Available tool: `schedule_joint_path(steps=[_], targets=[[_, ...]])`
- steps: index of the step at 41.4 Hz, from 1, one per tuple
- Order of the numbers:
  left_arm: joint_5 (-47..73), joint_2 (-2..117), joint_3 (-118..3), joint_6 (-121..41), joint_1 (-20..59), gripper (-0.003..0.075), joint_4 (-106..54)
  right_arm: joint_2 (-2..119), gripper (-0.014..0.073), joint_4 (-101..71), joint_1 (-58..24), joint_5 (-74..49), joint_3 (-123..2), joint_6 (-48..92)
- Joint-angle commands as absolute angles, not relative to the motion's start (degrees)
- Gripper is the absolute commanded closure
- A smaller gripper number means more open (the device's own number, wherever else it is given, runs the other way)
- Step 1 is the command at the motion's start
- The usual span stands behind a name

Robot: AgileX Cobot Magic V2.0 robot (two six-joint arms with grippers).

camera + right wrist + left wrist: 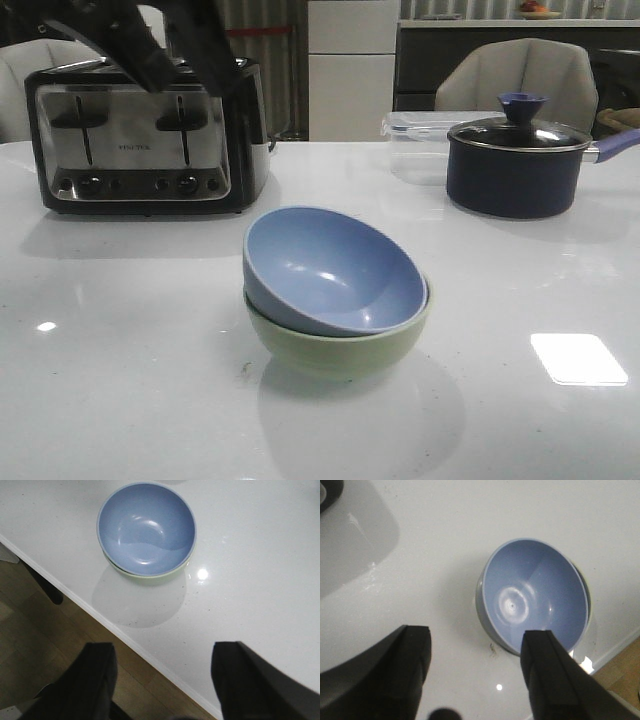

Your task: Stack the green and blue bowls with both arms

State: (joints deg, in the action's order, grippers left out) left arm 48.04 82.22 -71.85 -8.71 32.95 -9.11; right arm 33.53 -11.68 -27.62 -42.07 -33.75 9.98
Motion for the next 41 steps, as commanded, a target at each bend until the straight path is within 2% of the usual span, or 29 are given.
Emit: schedule_joint_path(steps=[1,25,41], targets=[[44.3,73.3,-68.1,-8.6,33.3,0.0265,-8.0,33.5,0.0076,-12.1,-27.6,-38.3,-35.3,10.8],[44.1,40.6,-42.4,-1.9,33.1,0.0265,0.0,33.5,0.0076,-12.1,-27.6,-38.4,-35.3,10.8],[41.7,36.5,-39.9,-1.9,33.1,0.0266,0.0,33.5,0.0076,-12.1,-27.6,-38.4,-35.3,10.8]])
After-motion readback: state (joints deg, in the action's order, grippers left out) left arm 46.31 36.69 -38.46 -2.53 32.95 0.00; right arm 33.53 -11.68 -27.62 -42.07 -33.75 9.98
